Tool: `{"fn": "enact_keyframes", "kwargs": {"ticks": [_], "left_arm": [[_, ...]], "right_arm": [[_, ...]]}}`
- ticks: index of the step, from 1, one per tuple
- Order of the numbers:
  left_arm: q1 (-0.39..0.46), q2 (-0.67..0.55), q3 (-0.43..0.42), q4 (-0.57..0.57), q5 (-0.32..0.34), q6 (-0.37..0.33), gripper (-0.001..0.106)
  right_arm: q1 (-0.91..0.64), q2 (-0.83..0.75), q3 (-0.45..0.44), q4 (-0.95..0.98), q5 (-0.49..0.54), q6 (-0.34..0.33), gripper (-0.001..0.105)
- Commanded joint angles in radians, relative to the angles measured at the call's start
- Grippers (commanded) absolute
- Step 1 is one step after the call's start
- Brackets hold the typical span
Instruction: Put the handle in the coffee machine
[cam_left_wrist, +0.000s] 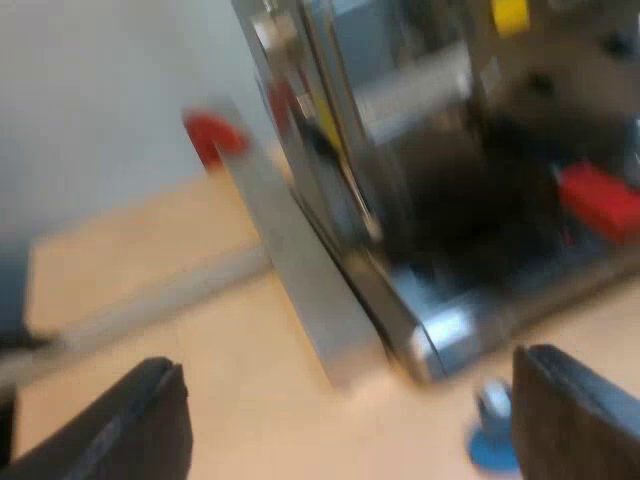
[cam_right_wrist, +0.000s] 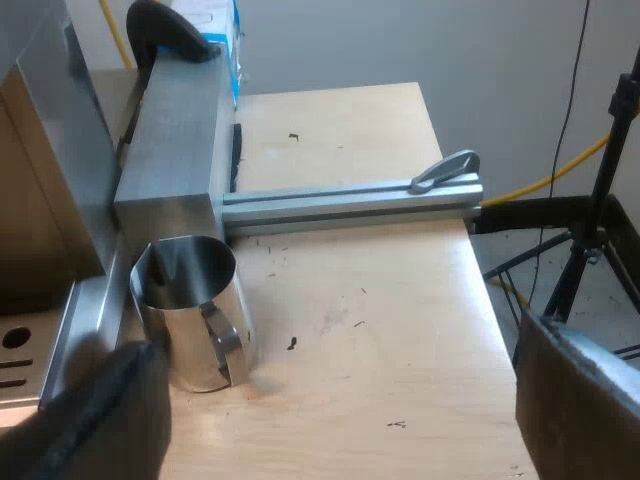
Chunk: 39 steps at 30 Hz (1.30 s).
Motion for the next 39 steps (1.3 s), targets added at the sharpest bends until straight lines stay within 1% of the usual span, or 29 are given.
{"fn": "enact_keyframes", "kwargs": {"ticks": [1, 3, 4, 6, 8, 9, 10, 12, 13, 17, 21, 23, 26, 30, 32, 34, 39], "left_arm": [[0.004, -0.14, -0.005, 0.095, -0.036, 0.0, 0.068], [0.004, -0.14, 0.001, 0.104, -0.043, 0.0, 0.068], [0.004, -0.14, 0.005, 0.09, -0.042, -0.003, 0.068], [0.004, -0.14, 0.015, 0.06, -0.046, -0.035, 0.068], [0.004, -0.14, 0.031, 0.018, -0.068, -0.083, 0.068], [0.004, -0.14, 0.043, -0.008, -0.092, -0.107, 0.068], [0.004, -0.14, 0.067, -0.059, -0.134, -0.146, 0.068], [0.004, -0.14, 0.105, -0.119, -0.18, -0.187, 0.068], [0.004, -0.138, 0.134, -0.164, -0.204, -0.206, 0.068], [0.004, -0.138, 0.199, -0.244, -0.207, -0.211, 0.068], [0.004, -0.138, 0.245, -0.25, -0.205, -0.211, 0.068], [0.004, -0.138, 0.268, -0.246, -0.205, -0.211, 0.068], [0.004, -0.138, 0.295, -0.247, -0.191, -0.211, 0.068], [0.004, -0.138, 0.327, -0.247, -0.16, -0.211, 0.068], [0.004, -0.138, 0.337, -0.247, -0.157, -0.211, 0.068], [0.004, -0.135, 0.365, -0.249, -0.154, -0.211, 0.068], [0.004, -0.134, 0.365, -0.249, -0.154, -0.211, 0.068]], "right_arm": [[-0.001, -0.048, -0.009, -0.009, -0.003, -0.016, 0.072], [-0.001, -0.048, -0.009, -0.009, -0.003, -0.016, 0.072], [-0.001, -0.048, -0.009, -0.009, -0.003, -0.016, 0.072], [-0.001, -0.048, -0.009, -0.009, -0.011, -0.016, 0.072], [-0.001, -0.048, -0.009, -0.016, -0.027, -0.016, 0.072], [-0.001, -0.045, -0.006, -0.027, -0.036, -0.016, 0.072], [-0.001, -0.045, -0.001, -0.044, -0.047, -0.016, 0.072], [-0.001, -0.045, 0.008, -0.057, -0.059, -0.016, 0.072], [-0.001, -0.045, 0.015, -0.059, -0.082, -0.016, 0.072], [-0.001, -0.045, 0.038, -0.059, -0.123, -0.016, 0.072], [-0.001, -0.045, 0.09, -0.054, -0.14, -0.002, 0.072], [-0.001, -0.045, 0.128, -0.054, -0.14, 0.049, 0.072], [-0.001, -0.045, 0.164, -0.054, -0.14, 0.08, 0.072], [-0.001, -0.045, 0.205, -0.034, -0.14, 0.08, 0.072], [-0.001, -0.045, 0.224, -0.016, -0.14, 0.08, 0.072], [-0.001, -0.044, 0.254, 0.011, -0.14, 0.08, 0.072], [-0.001, -0.044, 0.257, 0.005, -0.14, 0.078, 0.072]]}}
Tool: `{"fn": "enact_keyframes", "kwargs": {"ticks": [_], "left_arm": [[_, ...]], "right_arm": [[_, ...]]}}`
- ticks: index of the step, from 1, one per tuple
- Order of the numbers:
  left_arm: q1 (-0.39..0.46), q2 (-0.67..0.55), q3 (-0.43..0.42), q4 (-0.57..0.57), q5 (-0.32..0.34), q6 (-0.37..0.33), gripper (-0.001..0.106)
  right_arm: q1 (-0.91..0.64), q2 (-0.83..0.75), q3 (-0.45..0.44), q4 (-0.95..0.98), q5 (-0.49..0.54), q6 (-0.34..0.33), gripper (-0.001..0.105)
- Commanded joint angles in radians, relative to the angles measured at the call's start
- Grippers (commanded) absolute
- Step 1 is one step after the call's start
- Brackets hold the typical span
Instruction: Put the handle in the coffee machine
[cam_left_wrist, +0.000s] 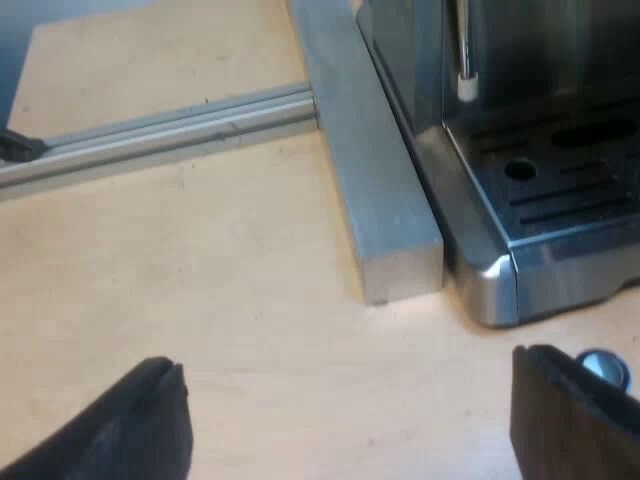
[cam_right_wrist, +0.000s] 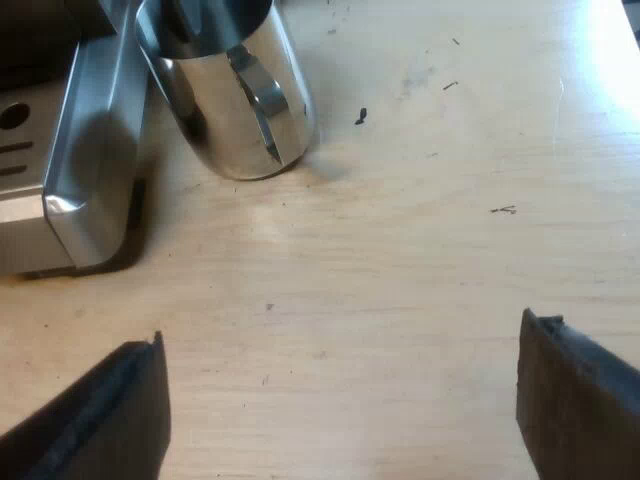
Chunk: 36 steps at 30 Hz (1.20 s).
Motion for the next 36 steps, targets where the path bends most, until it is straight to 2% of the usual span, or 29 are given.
{"fn": "enact_keyframes", "kwargs": {"ticks": [1, 9, 13, 36], "left_arm": [[0.004, -0.136, -0.003, -0.008, 0.0, -0.017, 0.068], [0.004, -0.136, -0.003, -0.013, 0.0, -0.014, 0.068], [0.004, -0.136, 0.017, -0.07, 0.0, -0.012, 0.068], [0.004, -0.136, 0.025, -0.073, 0.0, -0.009, 0.068]], "right_arm": [[-0.001, -0.044, -0.007, -0.007, -0.006, -0.004, 0.072], [-0.001, -0.044, -0.007, -0.007, -0.003, -0.004, 0.072], [-0.001, -0.044, -0.007, -0.007, -0.003, -0.004, 0.072], [-0.001, -0.044, -0.007, -0.007, -0.003, -0.004, 0.072]]}}
